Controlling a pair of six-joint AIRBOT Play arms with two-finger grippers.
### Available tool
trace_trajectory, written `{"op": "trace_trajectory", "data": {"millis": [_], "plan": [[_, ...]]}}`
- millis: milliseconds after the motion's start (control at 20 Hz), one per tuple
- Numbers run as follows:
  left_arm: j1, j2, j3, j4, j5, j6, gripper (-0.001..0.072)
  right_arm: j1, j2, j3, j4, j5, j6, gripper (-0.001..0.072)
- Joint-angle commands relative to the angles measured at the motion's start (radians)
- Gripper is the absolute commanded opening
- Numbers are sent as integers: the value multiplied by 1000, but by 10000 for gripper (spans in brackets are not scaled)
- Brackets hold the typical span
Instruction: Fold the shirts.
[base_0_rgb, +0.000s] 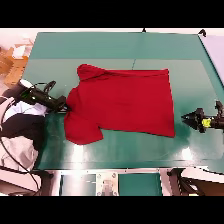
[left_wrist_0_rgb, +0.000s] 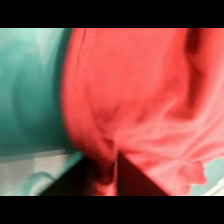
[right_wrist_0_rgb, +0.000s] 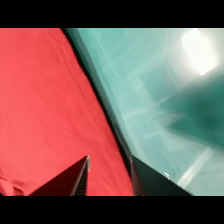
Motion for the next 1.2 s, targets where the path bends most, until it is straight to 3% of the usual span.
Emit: {"op": "trace_trajectory", "data": {"millis": [0, 150, 650, 750, 800, 900, 1000, 1150], "plan": [[-7, 0, 13, -28, -4, 36, 29, -2, 0, 0, -140, 7, 58, 419], [-7, 0, 15, -24, -10, 36, 29, -1, 0, -8, -263, 18, 111, 426], [-7, 0, 15, -29, -19, 36, 29, 216, -41, -148, -200, -28, 99, 419], [-7, 0, 15, -29, -21, 36, 29, 232, -41, -148, -192, -47, 98, 343], [-7, 0, 15, -30, -22, 36, 28, 232, -41, -147, -182, -50, 97, 340], [-7, 0, 16, -43, -26, 36, 28, 232, -34, -145, -146, -49, 53, 70], [-7, 12, 19, -75, -25, 37, 27, 232, -19, -113, -131, -49, 53, 22], [-7, 47, 42, -78, -20, 36, 27, 232, 21, -43, -92, -49, 54, 17]]}}
